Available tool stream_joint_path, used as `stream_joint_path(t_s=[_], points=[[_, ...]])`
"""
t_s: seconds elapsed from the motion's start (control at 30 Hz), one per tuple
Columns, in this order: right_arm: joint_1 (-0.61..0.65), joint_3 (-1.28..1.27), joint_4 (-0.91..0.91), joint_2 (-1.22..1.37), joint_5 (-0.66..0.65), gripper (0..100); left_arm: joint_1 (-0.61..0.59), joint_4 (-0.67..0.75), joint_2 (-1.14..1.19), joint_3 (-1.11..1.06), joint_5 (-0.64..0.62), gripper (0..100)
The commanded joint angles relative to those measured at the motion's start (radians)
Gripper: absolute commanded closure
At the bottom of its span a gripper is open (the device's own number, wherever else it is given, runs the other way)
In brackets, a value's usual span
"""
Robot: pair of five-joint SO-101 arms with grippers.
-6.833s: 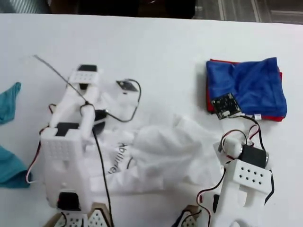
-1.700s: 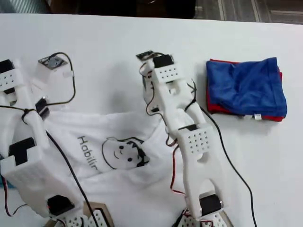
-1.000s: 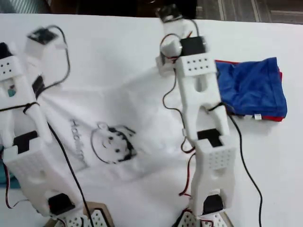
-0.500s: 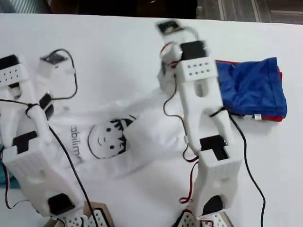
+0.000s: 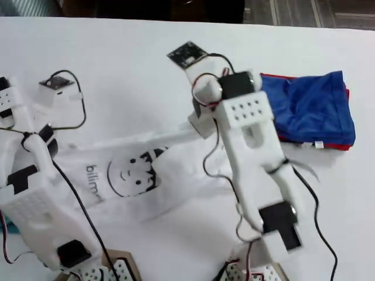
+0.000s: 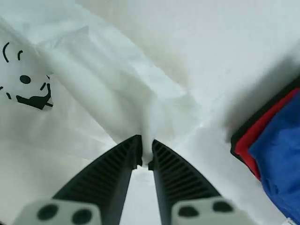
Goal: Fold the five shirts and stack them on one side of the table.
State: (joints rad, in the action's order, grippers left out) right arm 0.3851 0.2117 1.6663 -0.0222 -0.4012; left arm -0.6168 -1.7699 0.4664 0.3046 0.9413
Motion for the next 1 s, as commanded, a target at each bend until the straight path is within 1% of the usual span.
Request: stream_joint_path(t_s=[0.0, 0.07, 0.23, 0.3, 0.4, 0.43, 0.5, 0.57, 0.63, 0.77, 0.83, 0.97], points=[[-0.01, -0.002, 0.015, -0.13, -0.015, 97.6, -0.009, -0.015, -0.002, 0.008, 0.009, 97], [-0.007, -0.014, 0.018, -0.13, -0.015, 94.6, -0.009, -0.014, -0.002, 0.008, 0.009, 97], [-0.007, -0.158, -0.021, -0.13, -0.015, 76.6, -0.009, -0.014, -0.002, 0.01, 0.009, 97], [-0.007, -0.219, -0.064, -0.13, -0.015, 73.3, -0.009, -0.014, -0.002, 0.01, 0.009, 97], [-0.007, -0.272, -0.143, -0.13, -0.012, 73.8, -0.009, -0.014, -0.002, 0.01, 0.009, 97], [-0.007, -0.278, -0.182, -0.13, 0.012, 73.8, -0.009, -0.014, -0.002, 0.01, 0.009, 97], [-0.007, -0.295, -0.265, -0.122, 0.121, 73.8, -0.009, -0.014, -0.002, 0.01, 0.009, 97], [0.004, -0.313, -0.312, -0.096, 0.199, 74.1, -0.009, -0.014, -0.002, 0.01, 0.009, 97], [0.044, -0.322, -0.312, -0.056, 0.18, 75.2, -0.009, -0.014, -0.002, 0.008, 0.009, 97], [0.125, -0.327, -0.288, 0.038, 0.037, 77.5, -0.009, -0.014, -0.002, 0.002, 0.009, 97], [0.124, -0.322, -0.272, 0.082, -0.006, 78.9, -0.012, -0.014, -0.002, 0.002, 0.009, 97], [0.035, -0.327, -0.272, 0.162, -0.008, 79.6, -0.014, -0.014, -0.002, 0.002, 0.009, 97]])
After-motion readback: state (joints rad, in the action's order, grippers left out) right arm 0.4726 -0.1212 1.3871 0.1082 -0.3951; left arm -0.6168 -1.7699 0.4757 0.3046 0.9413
